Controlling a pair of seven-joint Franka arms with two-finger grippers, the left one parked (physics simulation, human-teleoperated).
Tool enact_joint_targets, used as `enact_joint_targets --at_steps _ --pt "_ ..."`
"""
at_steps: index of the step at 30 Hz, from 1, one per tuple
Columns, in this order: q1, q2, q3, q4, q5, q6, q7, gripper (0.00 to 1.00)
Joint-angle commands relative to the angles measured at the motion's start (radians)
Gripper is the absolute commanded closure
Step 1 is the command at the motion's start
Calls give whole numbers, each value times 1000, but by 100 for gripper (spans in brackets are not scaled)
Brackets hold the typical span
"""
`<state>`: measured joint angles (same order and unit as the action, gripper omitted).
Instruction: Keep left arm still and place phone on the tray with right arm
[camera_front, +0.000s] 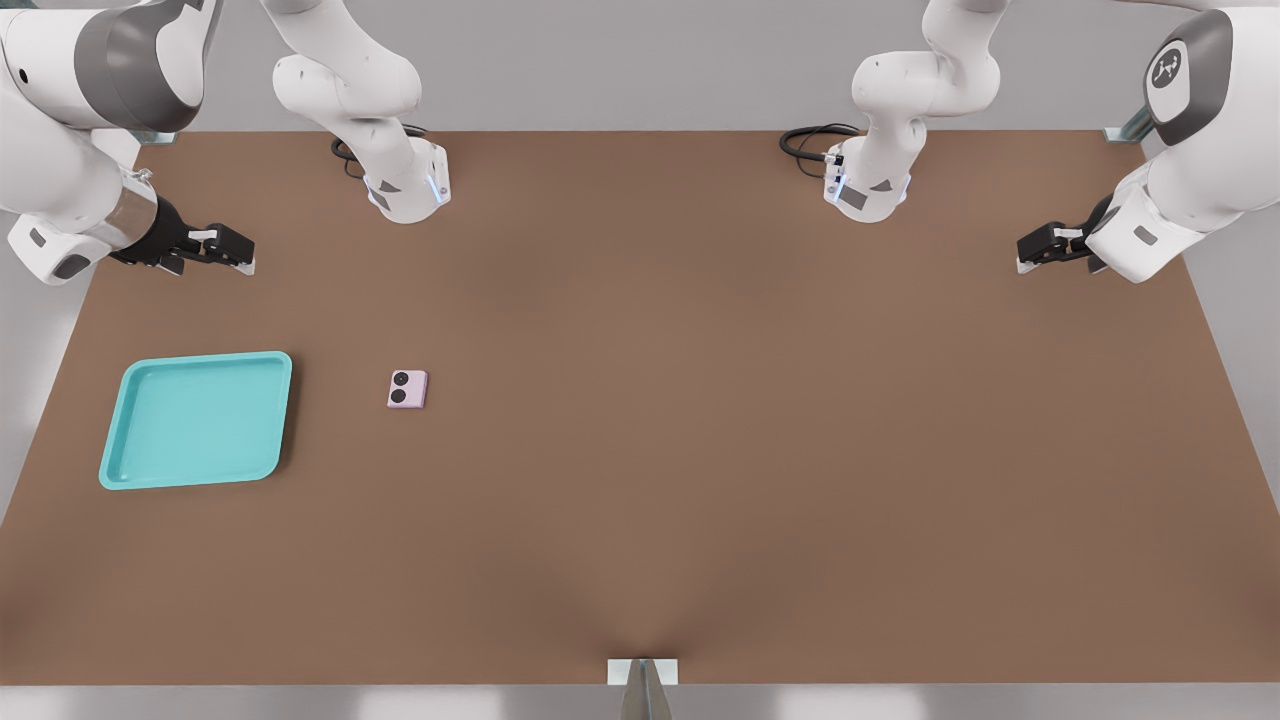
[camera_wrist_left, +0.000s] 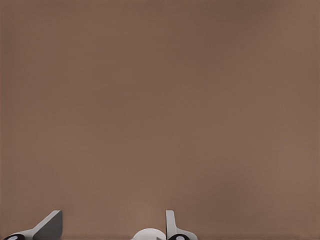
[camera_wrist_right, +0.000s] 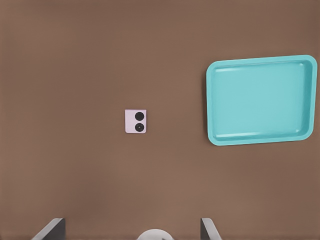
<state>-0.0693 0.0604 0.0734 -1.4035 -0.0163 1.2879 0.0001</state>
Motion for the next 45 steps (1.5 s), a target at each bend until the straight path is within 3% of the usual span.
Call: enact_joint_targets --at_steps 1,5,8,12,19,24,41,45 --pt "-35 95 108 18 -68 284 21 0" --pt "-53 114 98 6 -40 241 -60 0" --pt "-30 133 112 -182 -40 439 5 0" --pt "-23 223 131 -256 -40 539 34 0" --pt "-30 211 206 -589 -39 841 379 0" --pt "-50 305 206 -608 -39 913 428 0" --pt "-75 325 206 -718 -45 913 410 0" --pt "-73 391 206 -718 -59 959 408 0"
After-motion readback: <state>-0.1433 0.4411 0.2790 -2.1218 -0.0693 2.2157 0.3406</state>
